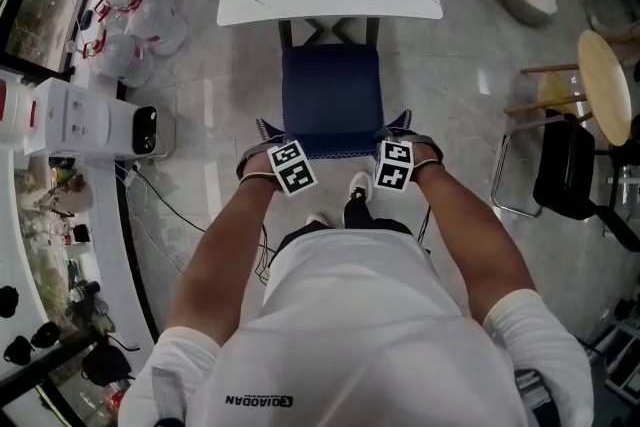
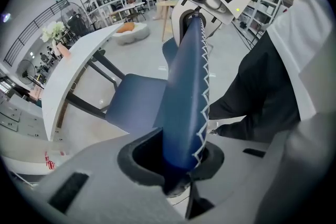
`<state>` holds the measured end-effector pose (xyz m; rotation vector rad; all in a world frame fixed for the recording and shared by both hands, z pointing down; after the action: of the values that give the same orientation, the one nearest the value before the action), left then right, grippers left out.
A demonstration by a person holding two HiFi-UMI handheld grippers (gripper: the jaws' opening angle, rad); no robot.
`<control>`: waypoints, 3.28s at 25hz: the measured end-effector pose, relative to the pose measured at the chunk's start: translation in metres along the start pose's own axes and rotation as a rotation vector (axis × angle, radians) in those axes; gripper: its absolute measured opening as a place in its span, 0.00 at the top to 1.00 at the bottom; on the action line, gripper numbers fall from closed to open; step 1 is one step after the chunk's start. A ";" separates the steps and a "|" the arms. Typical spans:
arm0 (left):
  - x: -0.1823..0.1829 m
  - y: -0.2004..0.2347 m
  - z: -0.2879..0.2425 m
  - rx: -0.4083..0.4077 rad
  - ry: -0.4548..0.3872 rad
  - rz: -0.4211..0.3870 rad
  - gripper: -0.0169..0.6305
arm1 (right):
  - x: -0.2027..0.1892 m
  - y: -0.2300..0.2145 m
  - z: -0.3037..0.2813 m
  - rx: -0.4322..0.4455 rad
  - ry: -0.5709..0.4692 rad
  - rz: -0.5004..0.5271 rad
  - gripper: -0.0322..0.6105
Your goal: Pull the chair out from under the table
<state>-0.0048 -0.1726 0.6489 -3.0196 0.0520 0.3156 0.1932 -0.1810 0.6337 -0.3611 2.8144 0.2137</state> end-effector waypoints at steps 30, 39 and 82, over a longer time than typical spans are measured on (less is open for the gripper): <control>0.005 -0.144 0.016 -0.046 0.001 -0.009 0.85 | -0.035 0.137 0.030 -0.008 0.034 -0.033 0.84; 0.011 -0.171 0.013 -0.070 0.013 -0.006 0.85 | -0.049 0.158 0.034 0.021 0.031 -0.021 0.84; -0.001 -0.193 0.105 0.014 -0.196 0.127 0.65 | -0.069 0.152 0.143 0.050 -0.205 -0.228 0.62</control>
<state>-0.0181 0.0301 0.5663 -2.9606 0.2292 0.6182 0.2546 0.0055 0.5359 -0.6066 2.5473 0.1225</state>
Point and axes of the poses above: the fingertips, and each gripper's own axes: z backward along the fingers, y to its left, x out of its top, the point moved 9 cm from there along z, backward along the fingers, and after that the axes turned 14 degrees about -z, right-handed, at the moved point
